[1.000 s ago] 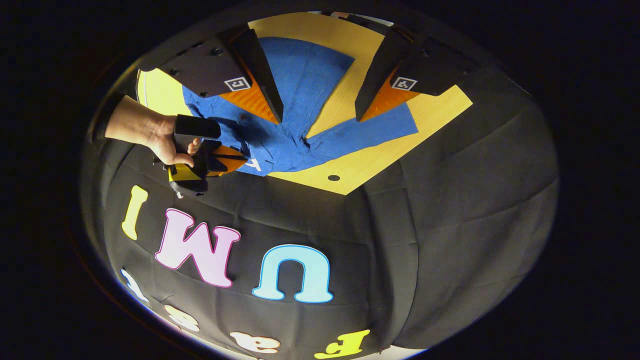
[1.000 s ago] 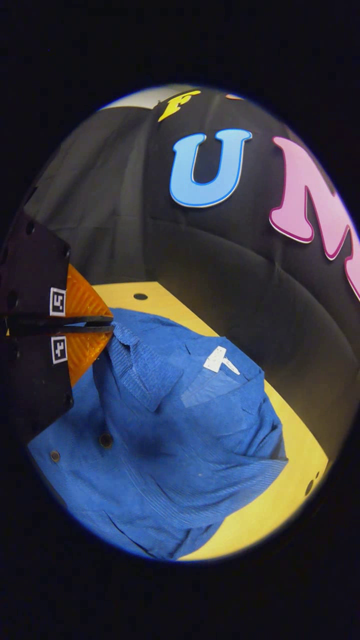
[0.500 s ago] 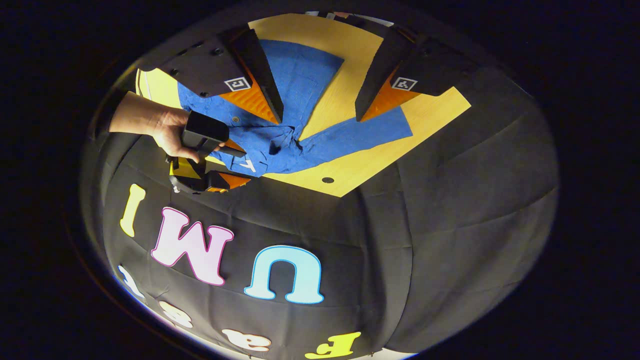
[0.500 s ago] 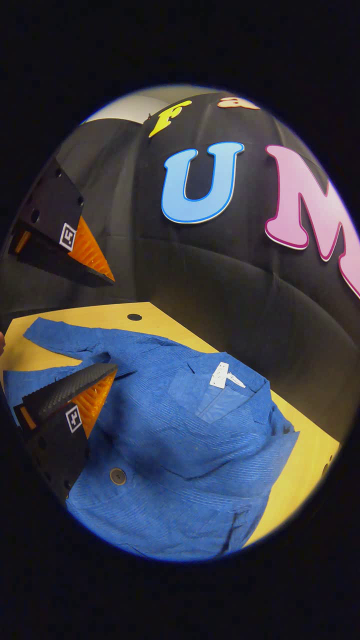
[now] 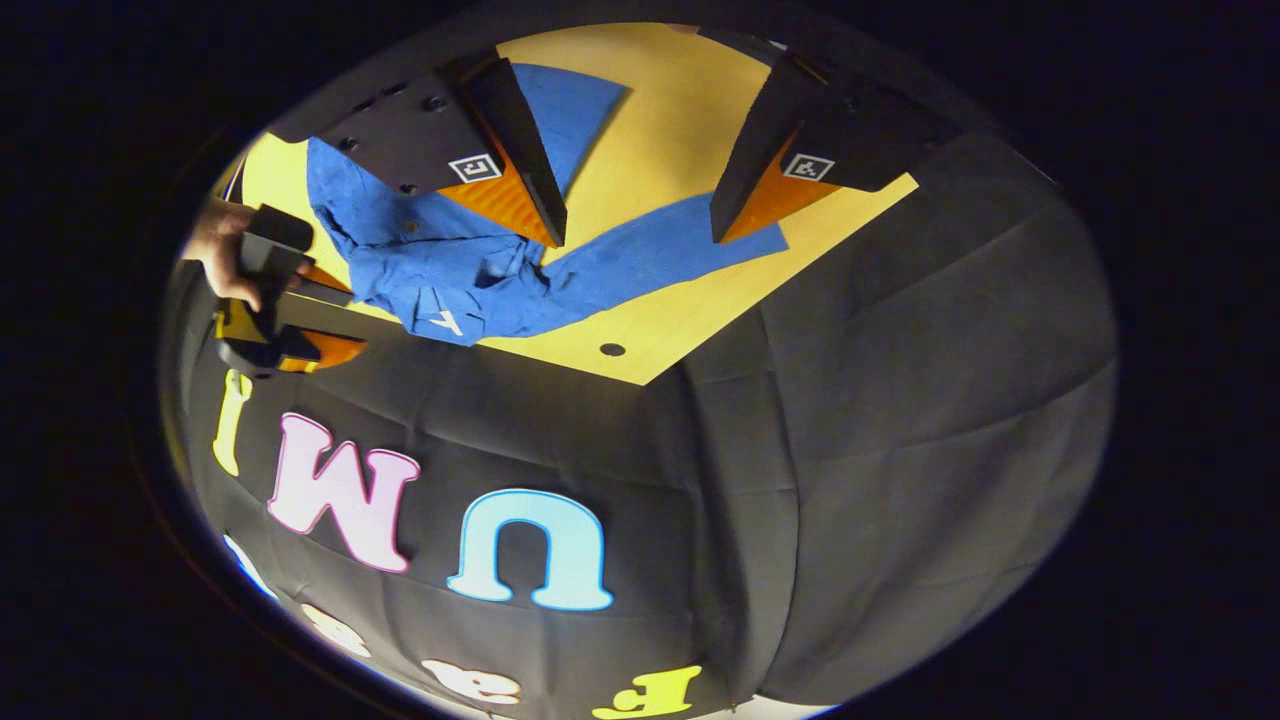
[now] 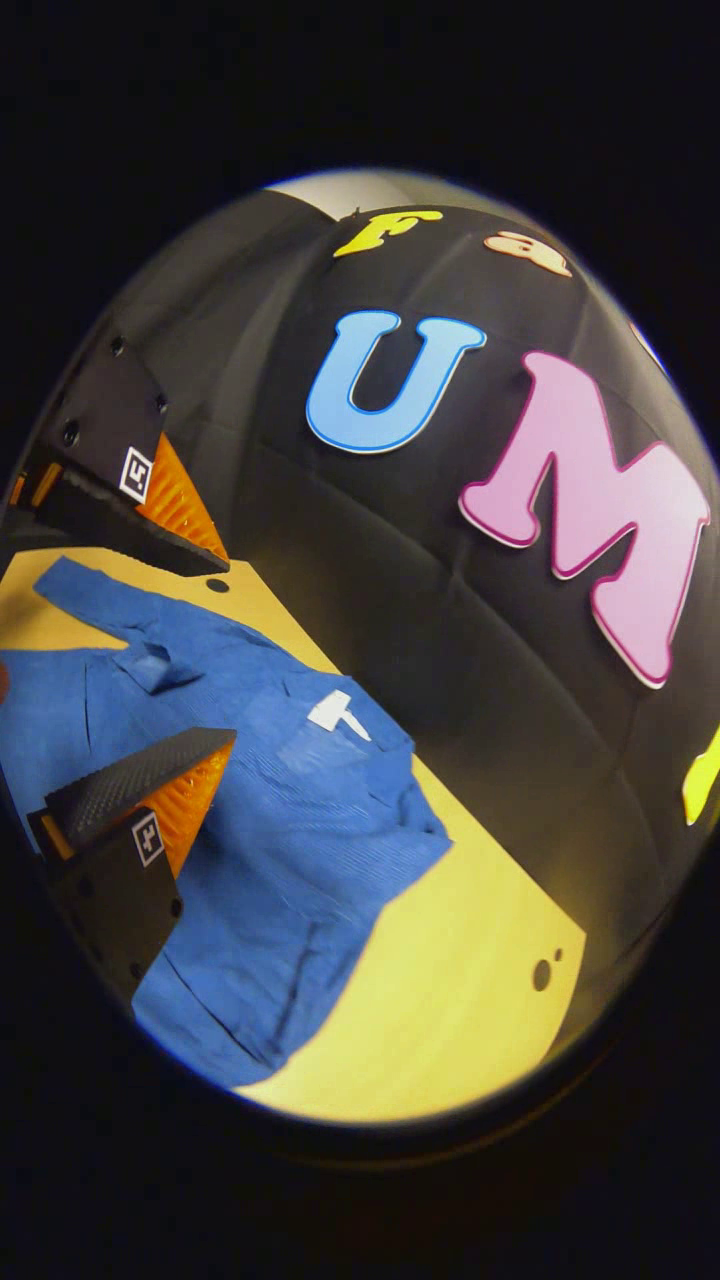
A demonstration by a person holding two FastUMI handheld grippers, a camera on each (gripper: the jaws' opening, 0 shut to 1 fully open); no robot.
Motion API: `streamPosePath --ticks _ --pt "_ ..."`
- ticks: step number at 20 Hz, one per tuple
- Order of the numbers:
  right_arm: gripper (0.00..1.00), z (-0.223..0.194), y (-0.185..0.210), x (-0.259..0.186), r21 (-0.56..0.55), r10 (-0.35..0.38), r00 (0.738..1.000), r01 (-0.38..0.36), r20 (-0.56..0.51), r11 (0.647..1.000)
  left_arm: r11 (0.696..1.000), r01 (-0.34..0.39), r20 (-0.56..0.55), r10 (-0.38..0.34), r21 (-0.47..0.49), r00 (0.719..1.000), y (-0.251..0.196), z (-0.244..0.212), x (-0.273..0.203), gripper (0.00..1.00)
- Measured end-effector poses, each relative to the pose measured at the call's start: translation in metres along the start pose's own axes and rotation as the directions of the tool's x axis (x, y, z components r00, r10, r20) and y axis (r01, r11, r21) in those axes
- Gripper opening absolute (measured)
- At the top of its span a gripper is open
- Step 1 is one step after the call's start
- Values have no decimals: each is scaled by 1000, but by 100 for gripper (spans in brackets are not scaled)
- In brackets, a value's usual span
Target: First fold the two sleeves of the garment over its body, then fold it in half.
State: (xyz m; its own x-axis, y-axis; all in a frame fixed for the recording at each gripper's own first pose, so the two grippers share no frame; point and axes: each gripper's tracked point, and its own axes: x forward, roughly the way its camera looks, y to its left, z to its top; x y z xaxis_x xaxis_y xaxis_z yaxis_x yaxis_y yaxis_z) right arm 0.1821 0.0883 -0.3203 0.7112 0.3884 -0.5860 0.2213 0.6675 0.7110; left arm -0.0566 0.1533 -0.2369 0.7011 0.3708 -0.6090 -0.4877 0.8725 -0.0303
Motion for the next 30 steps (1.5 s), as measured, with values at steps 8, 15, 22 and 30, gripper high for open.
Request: streamPosePath --ticks 8,15,22,30 --pt "95 105 -48 -124 -218 -107 964 161 243 963 997 -74 -78 73 -16 994 65 -13 60 85" --pt "96 170 -76 -264 -297 -206 859 372 469 879 992 -108 -180 95 -65 979 91 -34 94 84" --pt "86 168 -23 -344 -579 -148 792 546 592 606 966 -219 -390 151 -135 908 121 -85 127 88" --pt "96 147 78 -329 -709 66 793 499 605 498 960 -270 -501 201 -69 842 123 -107 164 84"
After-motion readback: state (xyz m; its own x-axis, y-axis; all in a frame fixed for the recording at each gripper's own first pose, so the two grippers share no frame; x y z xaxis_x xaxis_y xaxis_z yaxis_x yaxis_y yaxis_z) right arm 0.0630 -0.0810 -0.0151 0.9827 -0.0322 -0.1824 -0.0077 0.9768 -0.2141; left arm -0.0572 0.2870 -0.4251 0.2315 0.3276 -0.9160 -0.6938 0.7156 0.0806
